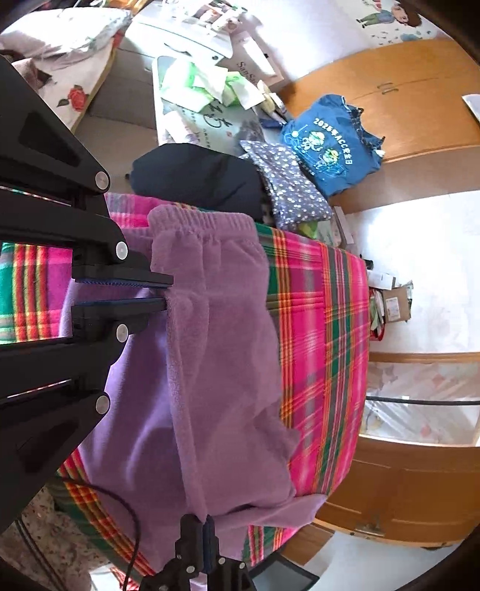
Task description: Fold clothes
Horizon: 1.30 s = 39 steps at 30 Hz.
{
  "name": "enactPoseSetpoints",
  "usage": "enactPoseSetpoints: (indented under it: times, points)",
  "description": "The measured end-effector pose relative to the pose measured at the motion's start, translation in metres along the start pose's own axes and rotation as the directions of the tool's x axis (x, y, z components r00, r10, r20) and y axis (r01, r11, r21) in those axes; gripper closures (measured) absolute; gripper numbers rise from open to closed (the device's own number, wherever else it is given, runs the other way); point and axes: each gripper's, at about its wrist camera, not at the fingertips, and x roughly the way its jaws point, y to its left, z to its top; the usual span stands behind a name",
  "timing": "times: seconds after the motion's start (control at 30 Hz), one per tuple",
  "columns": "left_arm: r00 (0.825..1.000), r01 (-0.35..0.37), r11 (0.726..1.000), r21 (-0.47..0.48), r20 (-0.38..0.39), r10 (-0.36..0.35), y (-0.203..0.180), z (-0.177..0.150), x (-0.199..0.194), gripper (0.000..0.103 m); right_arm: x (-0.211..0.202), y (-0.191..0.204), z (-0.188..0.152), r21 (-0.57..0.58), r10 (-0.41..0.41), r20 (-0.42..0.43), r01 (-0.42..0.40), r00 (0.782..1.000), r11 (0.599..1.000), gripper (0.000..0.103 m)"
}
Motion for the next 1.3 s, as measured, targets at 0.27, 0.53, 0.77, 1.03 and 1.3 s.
enactPoseSetpoints:
  times: [0.27, 0.53, 0.77, 1.03, 1.3]
  points:
    - [1.0, -0.015, 1.0, -0.006, 0.001, 0.015, -0.003, -0.008, -0.005, 0.098, -0.001, 0.008, -0.007, -0.007, -0.003, -0.011, 0.003, 1.0, 1.0, 0.098]
    - [1.0, -0.02, 1.0, -0.024, -0.011, 0.02, 0.001, -0.014, -0.003, 0.098, -0.001, 0.022, -0.009, -0.04, 0.026, -0.027, -0.027, 0.999, 0.999, 0.103]
    - [0.999, -0.014, 0.997, -0.074, -0.041, 0.011, 0.008, -0.024, 0.008, 0.098, 0.007, 0.03, -0.013, -0.063, 0.041, -0.045, -0.044, 0.998, 0.997, 0.102]
    - [0.999, -0.011, 0.996, -0.094, -0.048, 0.007, 0.01, -0.027, 0.013, 0.098, 0.021, 0.031, -0.015, -0.141, -0.021, -0.054, 0.013, 0.998, 0.99, 0.074]
    - [0.984, 0.118, 0.953, -0.281, -0.097, -0.151, 0.031, -0.027, 0.021, 0.094, 0.04, 0.026, -0.015, -0.189, -0.058, -0.093, 0.04, 0.994, 0.981, 0.073]
